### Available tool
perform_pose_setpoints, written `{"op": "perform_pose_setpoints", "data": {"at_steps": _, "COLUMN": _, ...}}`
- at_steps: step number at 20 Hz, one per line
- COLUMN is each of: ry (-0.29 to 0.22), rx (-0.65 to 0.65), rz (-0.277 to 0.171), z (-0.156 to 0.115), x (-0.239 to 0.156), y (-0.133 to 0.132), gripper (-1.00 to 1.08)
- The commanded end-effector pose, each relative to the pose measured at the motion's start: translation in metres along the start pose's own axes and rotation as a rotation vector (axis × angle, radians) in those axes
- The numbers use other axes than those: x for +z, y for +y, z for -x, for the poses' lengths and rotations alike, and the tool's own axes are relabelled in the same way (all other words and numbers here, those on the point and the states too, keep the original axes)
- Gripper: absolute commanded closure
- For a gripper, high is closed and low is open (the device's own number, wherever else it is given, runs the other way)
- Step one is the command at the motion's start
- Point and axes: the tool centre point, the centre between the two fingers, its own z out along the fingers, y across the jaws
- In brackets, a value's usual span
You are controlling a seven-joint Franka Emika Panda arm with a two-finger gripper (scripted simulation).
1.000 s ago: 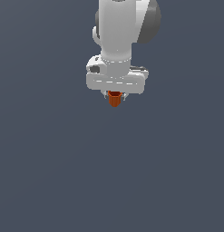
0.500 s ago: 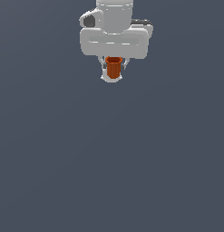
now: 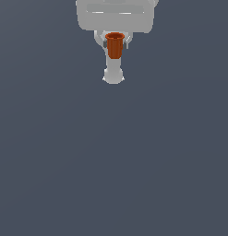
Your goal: Pick up the object and move it to a goal position.
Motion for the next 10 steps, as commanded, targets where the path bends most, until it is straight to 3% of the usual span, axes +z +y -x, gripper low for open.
{"op": "perform_pose_setpoints", "data": {"at_steps": 1, "ry": -0.001, "rx": 0.0, "rz": 0.0, "z": 0.0028, "x": -0.0085, "y": 0.0008, "gripper": 1.08}}
{"op": "perform_pose_setpoints", "data": {"at_steps": 10, "ry": -0.001, "rx": 0.0, "rz": 0.0, "z": 0.0022, "x": -0.0111, "y": 0.0008, "gripper": 1.08}}
